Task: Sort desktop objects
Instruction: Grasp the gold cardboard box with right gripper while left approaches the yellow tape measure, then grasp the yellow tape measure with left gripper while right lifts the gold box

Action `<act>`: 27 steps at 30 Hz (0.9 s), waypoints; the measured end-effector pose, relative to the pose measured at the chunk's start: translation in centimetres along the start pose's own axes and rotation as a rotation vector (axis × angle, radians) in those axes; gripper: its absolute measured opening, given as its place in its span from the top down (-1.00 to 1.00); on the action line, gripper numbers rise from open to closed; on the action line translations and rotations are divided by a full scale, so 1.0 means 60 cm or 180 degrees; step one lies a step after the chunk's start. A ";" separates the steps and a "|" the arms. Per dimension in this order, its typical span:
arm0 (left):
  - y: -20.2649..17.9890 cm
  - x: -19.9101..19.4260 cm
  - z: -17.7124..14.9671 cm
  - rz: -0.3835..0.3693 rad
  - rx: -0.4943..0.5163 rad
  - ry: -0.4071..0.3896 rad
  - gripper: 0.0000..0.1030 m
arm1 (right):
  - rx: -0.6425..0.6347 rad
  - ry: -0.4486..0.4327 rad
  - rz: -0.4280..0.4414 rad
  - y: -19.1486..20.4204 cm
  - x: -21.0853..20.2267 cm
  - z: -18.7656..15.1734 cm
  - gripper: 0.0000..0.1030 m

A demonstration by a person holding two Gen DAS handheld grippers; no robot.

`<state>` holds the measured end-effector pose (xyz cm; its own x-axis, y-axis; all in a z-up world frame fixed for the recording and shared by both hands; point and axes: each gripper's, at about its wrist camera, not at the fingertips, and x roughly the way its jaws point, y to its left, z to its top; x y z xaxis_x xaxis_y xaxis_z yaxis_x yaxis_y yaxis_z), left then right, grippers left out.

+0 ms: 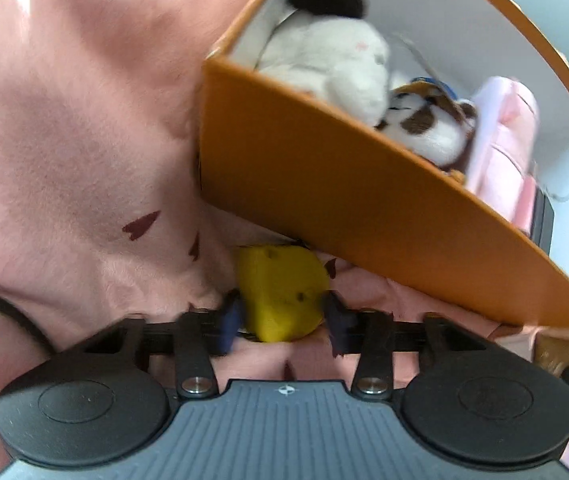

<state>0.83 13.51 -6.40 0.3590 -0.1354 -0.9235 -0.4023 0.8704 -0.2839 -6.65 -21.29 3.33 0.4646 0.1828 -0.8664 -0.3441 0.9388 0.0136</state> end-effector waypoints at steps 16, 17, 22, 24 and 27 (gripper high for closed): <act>-0.051 -0.049 -0.054 -0.0027 0.0637 -0.0205 0.55 | 0.0105 0.0156 0.0169 -0.014 0.002 0.017 0.05; -0.051 -0.048 -0.055 -0.0048 0.0630 -0.0193 0.55 | 0.0106 0.0168 0.0169 -0.013 0.007 0.018 0.05; -0.048 -0.037 -0.062 0.0014 0.0650 -0.0191 0.56 | -0.0006 0.0197 0.0081 0.003 0.026 0.026 0.04; -0.047 -0.028 -0.067 0.0074 0.0681 -0.0166 0.56 | -0.0068 0.0208 0.0051 0.008 0.027 0.027 0.05; -0.045 -0.031 -0.075 0.0080 0.0676 -0.0180 0.57 | -0.0153 0.0230 0.0044 0.010 0.023 0.024 0.05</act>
<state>-2.56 9.29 -5.07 0.4002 -0.0907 -0.9119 -0.2275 0.9541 -0.1948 -5.06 -20.04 2.85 0.4001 0.1726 -0.9001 -0.3896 0.9210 0.0035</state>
